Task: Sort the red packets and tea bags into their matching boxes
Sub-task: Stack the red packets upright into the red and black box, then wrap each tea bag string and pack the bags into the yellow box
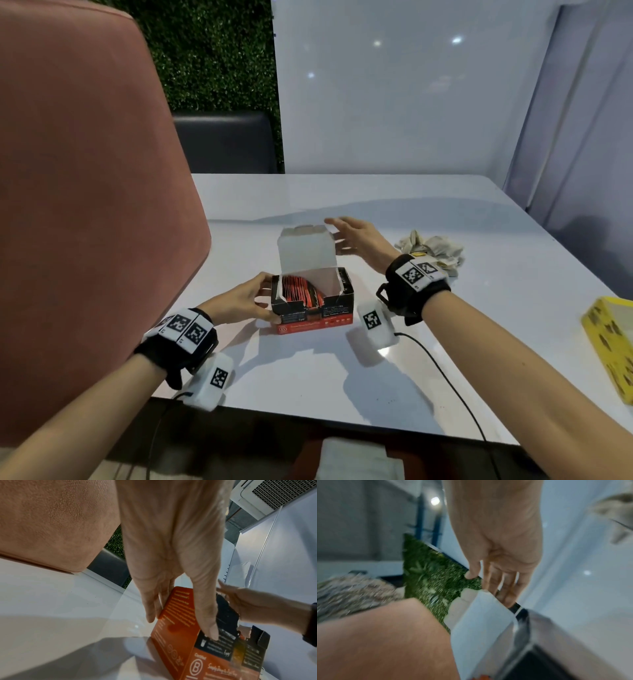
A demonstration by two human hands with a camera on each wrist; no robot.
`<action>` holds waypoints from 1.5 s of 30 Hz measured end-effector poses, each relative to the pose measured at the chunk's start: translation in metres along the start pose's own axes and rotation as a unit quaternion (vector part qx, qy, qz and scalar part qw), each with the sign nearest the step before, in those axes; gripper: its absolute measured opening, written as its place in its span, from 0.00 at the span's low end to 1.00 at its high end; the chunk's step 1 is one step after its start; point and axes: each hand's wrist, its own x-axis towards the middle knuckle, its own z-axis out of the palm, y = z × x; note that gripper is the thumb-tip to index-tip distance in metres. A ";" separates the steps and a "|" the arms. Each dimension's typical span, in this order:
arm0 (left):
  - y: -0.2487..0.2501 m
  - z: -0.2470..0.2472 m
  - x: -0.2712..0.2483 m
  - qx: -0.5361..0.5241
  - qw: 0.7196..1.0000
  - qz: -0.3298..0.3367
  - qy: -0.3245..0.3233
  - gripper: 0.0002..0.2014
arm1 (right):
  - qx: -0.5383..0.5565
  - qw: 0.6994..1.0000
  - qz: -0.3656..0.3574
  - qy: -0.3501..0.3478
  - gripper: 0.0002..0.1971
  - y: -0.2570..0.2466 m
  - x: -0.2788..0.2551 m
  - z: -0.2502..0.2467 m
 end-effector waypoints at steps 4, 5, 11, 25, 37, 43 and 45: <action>0.000 0.000 0.001 0.004 1.000 0.004 -0.005 0.31 | -0.207 0.968 -0.138 -0.041 0.13 -0.011 -0.028 0.007; 0.000 -0.001 0.001 0.004 1.000 0.004 -0.008 0.31 | -0.282 0.945 -0.158 -0.058 0.13 -0.009 -0.035 0.008; 0.005 0.001 0.000 0.018 1.000 0.004 -0.017 0.36 | -0.524 0.815 -0.229 -0.097 0.14 0.013 -0.064 0.015; 0.001 0.002 0.004 0.022 1.000 -0.007 -0.019 0.36 | -0.566 0.771 -0.277 -0.092 0.13 0.027 -0.066 0.020; 0.042 0.036 -0.008 0.368 0.922 0.115 0.044 0.28 | -0.549 0.813 -0.189 -0.041 0.18 0.008 -0.084 0.001; 0.042 0.031 0.003 0.399 0.913 0.074 0.053 0.27 | -0.573 0.810 -0.028 0.124 0.18 0.008 -0.154 -0.071; 0.037 0.022 0.014 0.389 0.917 0.065 0.068 0.26 | -0.629 0.761 0.074 0.140 0.21 0.015 -0.185 -0.098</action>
